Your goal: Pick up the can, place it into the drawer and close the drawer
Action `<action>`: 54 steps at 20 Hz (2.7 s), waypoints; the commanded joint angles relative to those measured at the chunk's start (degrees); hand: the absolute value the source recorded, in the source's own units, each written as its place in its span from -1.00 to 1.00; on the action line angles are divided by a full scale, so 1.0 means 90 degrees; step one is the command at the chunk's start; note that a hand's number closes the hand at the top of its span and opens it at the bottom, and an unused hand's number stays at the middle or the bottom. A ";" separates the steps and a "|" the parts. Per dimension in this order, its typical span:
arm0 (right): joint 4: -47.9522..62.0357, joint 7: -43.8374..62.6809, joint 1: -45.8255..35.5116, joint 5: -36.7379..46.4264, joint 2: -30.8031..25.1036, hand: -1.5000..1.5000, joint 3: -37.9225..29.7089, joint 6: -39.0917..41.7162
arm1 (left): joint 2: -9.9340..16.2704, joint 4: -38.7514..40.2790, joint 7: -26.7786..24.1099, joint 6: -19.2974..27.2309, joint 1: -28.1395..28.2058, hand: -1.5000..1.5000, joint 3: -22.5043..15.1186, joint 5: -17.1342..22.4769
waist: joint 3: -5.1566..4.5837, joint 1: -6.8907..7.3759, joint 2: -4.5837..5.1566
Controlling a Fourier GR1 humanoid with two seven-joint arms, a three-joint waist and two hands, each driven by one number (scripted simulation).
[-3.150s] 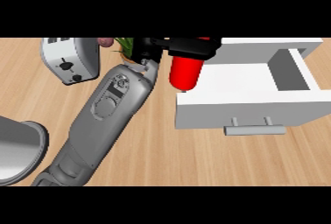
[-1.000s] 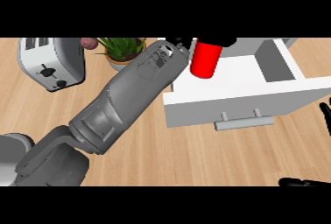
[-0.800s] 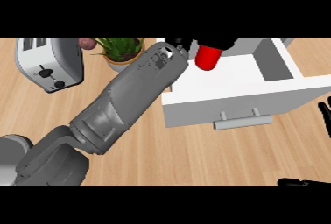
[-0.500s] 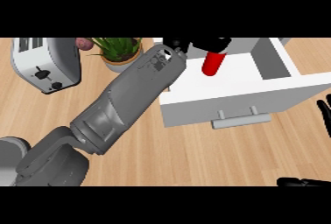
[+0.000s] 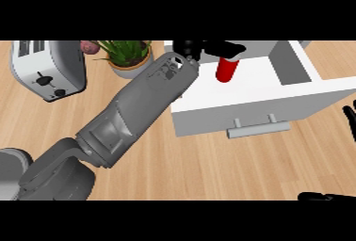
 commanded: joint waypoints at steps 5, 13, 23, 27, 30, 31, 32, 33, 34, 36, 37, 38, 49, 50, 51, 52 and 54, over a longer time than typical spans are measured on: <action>-0.0336 -0.0676 -0.0010 0.1204 -0.0455 -1.00 0.0056 0.0022 | -0.0001 0.0152 -0.0282 -0.0066 -0.0091 -1.00 0.0275 0.0392 | -0.0006 0.0073 0.0030; -0.0497 -0.0895 -0.0158 0.2477 -0.0609 -1.00 0.0711 -0.0083 | -0.0001 -0.0185 -0.0477 0.0073 -0.0135 -1.00 0.0366 0.0837 | -0.0011 0.0326 -0.0051; 0.0383 -0.0861 -0.0862 0.5247 -0.1102 -1.00 0.1784 -0.0501 | -0.0001 -0.0281 -0.0439 0.0363 -0.0290 -1.00 0.0148 0.0916 | -0.0012 0.0588 -0.0098; 0.1401 -0.0762 -0.1629 0.5935 -0.1279 -1.00 0.1982 -0.0512 | -0.0001 -0.0444 -0.0187 0.0388 -0.0365 -1.00 0.0147 0.0931 | -0.0014 0.0774 -0.0119; 0.1839 -0.1114 -0.1002 0.6622 -0.1201 -1.00 0.2188 -0.1117 | 0.0079 -0.0601 -0.0210 0.0322 -0.0088 -1.00 0.0228 0.0758 | -0.0014 0.0896 -0.0195; 0.2132 -0.1087 -0.1047 0.6947 -0.1043 -1.00 0.2410 -0.1369 | 0.0251 -0.0675 -0.0098 0.0125 -0.0174 -1.00 0.0386 0.0870 | -0.0014 0.0920 -0.0187; 0.2176 -0.0596 -0.1496 0.7205 -0.1000 -1.00 0.2499 -0.1148 | 0.0228 -0.0651 -0.0176 0.0192 -0.0009 -1.00 0.0297 0.0746 | -0.0019 0.0944 -0.0190; 0.2532 -0.0934 -0.1326 0.7254 -0.0929 -1.00 0.2469 -0.1558 | 0.0252 -0.0899 0.0007 0.0325 -0.0041 -1.00 0.0314 0.0717 | -0.0015 0.0957 -0.0211; 0.2849 -0.1066 -0.1538 0.7097 -0.0877 -1.00 0.2287 -0.1703 | 0.0398 -0.1025 0.0250 0.0343 -0.0127 -1.00 0.0270 0.0624 | -0.0013 0.0970 -0.0218; 0.3191 -0.0972 -0.1602 0.7283 -0.0576 -1.00 0.2334 -0.2113 | 0.0537 -0.1291 0.0279 0.0426 0.0197 -1.00 0.0203 0.0487 | -0.0014 0.0993 -0.0229; 0.3596 -0.1215 -0.1726 0.7157 -0.0524 -1.00 0.2140 -0.2465 | 0.0877 -0.1377 0.0483 0.0077 0.0091 -1.00 0.0226 0.0534 | -0.0011 0.1041 -0.0225; 0.3913 -0.1214 -0.1713 0.7346 -0.0394 -1.00 0.2229 -0.2706 | 0.0920 -0.1475 0.0362 0.0179 0.0292 -1.00 0.0229 0.0460 | -0.0012 0.1037 -0.0219; 0.6392 -0.1396 -0.3104 0.7801 -0.0363 -1.00 0.1679 -0.3578 | 0.2025 -0.3291 0.1578 0.0208 0.0989 -1.00 0.0005 0.0090 | -0.0013 0.1180 -0.0231; 0.6693 -0.1628 -0.3214 0.7703 -0.0413 -1.00 0.1556 -0.3792 | 0.2035 -0.3385 0.1487 0.0217 0.1098 -1.00 0.0015 0.0041 | -0.0010 0.1164 -0.0210; 0.6844 -0.1634 -0.3300 0.7773 -0.0409 -1.00 0.1527 -0.3910 | 0.2196 -0.3216 0.1553 0.0010 0.1042 -1.00 0.0123 0.0077 | -0.0009 0.1112 -0.0187; 0.7209 -0.1524 -0.3547 0.7923 -0.0405 -1.00 0.1446 -0.4031 | 0.2284 -0.3465 0.1615 -0.0002 0.1143 -1.00 0.0054 0.0074 | -0.0008 0.1253 -0.0185; 0.7531 -0.1602 -0.3722 0.7968 -0.0507 -1.00 0.1302 -0.4247 | 0.2434 -0.3825 0.1637 -0.0016 0.1419 -1.00 0.0004 0.0010 | -0.0010 0.1252 -0.0187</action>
